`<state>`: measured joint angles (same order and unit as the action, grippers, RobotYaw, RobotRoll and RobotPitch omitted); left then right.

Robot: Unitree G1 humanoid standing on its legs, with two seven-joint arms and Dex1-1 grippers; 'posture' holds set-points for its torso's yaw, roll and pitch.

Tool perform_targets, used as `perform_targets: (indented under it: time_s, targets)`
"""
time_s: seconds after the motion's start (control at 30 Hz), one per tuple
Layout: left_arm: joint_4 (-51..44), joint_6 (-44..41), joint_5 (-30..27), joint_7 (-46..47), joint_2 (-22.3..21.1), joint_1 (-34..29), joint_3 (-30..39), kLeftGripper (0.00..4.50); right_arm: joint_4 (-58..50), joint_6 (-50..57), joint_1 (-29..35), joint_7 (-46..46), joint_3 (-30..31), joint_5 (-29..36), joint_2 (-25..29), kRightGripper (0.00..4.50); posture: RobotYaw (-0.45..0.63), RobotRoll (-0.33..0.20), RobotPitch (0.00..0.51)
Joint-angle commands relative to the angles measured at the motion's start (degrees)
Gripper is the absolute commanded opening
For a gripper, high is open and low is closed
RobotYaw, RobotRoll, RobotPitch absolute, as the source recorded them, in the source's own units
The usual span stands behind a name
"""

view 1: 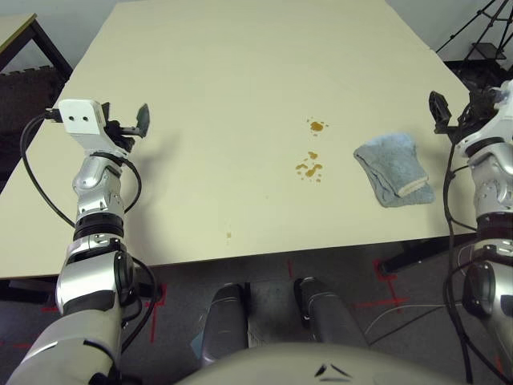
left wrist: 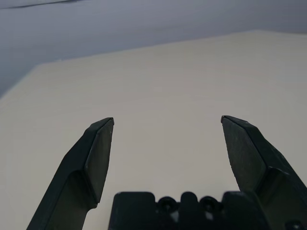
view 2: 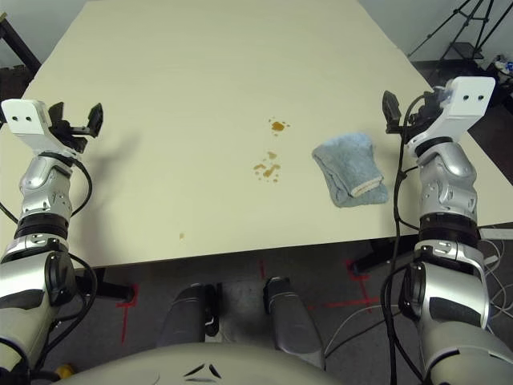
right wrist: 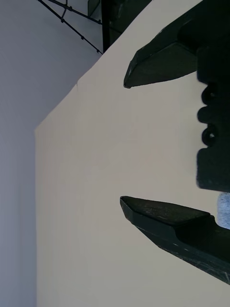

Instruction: Wipe the water off the table with a rag.

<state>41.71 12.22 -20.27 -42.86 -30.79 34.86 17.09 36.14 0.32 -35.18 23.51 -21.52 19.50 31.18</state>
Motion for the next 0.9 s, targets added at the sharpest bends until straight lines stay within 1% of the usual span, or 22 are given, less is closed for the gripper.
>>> perform_targets:
  time_s: [0.03, 0.2, 0.3, 0.4, 0.5, 0.67, 0.77, 0.83, 0.9]
  targets:
    - [-9.3, -9.1, -4.5, -10.0, -0.8, -3.8, -2.9, 4.5, -0.4, 1.2, 0.5, 0.2, -0.2, 0.1, 0.4, 4.49, -0.12, 0.0, 0.173]
    - [-18.4, -17.5, -7.0, -19.0, -2.6, -8.1, -6.3, 4.5, -1.1, 2.8, 0.9, 0.4, 0.0, 0.2, 0.3, 4.49, -0.12, 0.0, 0.171]
    - [-20.3, -19.0, -6.5, -21.1, -2.8, -9.0, -7.6, 4.5, -1.9, 4.7, 1.4, 0.7, -0.1, 0.4, 0.6, 4.49, -0.13, 0.0, 0.166]
    - [-19.6, -17.7, -4.9, -21.9, -2.4, -8.9, -8.7, 4.5, -3.3, 8.6, 2.2, 1.4, -0.2, 1.1, 1.2, 4.49, -0.14, 0.0, 0.161]
    - [-18.6, -16.4, -4.1, -21.8, -2.0, -8.6, -9.0, 4.5, -7.0, 14.1, 4.0, 2.7, -0.7, 2.9, 1.8, 4.49, -0.14, 0.0, 0.159]
    - [-17.0, -14.3, -3.1, -21.7, -1.3, -7.9, -9.5, 4.5, -16.0, 28.5, 7.9, 5.5, -2.1, 9.4, 4.1, 4.49, -0.16, 0.0, 0.158]
    - [-16.5, -13.5, -2.8, -21.5, -0.9, -7.7, -9.7, 4.5, -20.9, 34.6, 10.5, 6.8, -1.9, 11.4, 5.6, 4.49, -0.16, 0.0, 0.159]
    - [-16.1, -13.1, -2.7, -21.3, -0.5, -7.2, -9.9, 4.5, -24.0, 38.4, 12.8, 8.0, -0.8, 12.1, 6.6, 4.49, -0.17, 0.0, 0.16]
    - [-15.8, -12.8, -2.6, -21.3, -0.2, -7.0, -10.1, 4.5, -25.9, 40.3, 14.2, 8.6, -0.1, 12.2, 6.8, 4.49, -0.17, 0.0, 0.161]
